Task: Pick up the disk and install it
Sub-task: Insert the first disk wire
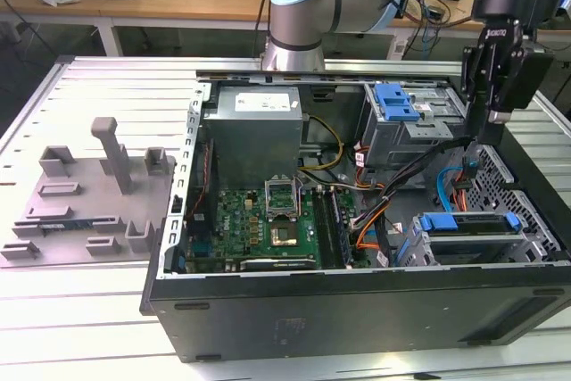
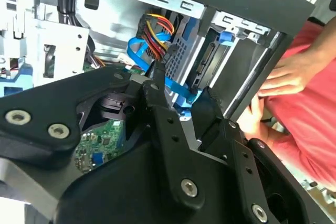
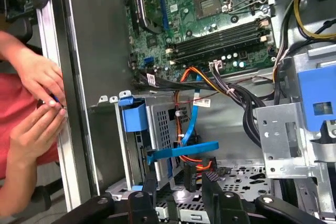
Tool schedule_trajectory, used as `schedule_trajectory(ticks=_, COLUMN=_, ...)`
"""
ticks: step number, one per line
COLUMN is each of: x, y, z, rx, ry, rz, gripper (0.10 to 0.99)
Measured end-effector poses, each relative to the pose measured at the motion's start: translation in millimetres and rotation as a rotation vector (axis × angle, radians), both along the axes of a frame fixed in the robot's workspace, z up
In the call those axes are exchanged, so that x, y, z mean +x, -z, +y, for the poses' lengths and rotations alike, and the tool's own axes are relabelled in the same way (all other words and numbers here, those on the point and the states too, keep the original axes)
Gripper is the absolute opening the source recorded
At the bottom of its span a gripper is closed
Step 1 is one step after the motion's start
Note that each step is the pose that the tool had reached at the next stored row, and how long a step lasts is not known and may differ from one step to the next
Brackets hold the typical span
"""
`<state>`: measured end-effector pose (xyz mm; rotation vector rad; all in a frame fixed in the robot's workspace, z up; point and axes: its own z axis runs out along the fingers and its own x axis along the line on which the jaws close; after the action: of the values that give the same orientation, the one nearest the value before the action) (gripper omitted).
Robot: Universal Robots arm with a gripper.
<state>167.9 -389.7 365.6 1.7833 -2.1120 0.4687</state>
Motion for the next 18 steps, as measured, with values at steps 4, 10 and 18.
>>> schedule_trajectory(ticks=4, x=0.0, y=4.6, z=3.2, rx=-0.025, ry=-0.014, rz=0.0002, gripper=0.475)
schedule_trajectory(ticks=10, x=0.0, y=9.1, z=7.7, rx=-0.085, ry=-0.015, rz=0.0016, gripper=0.475)
schedule_trajectory(ticks=18, x=3.2, y=25.6, z=11.1, rx=-0.085, ry=-0.015, rz=0.0042, gripper=0.384)
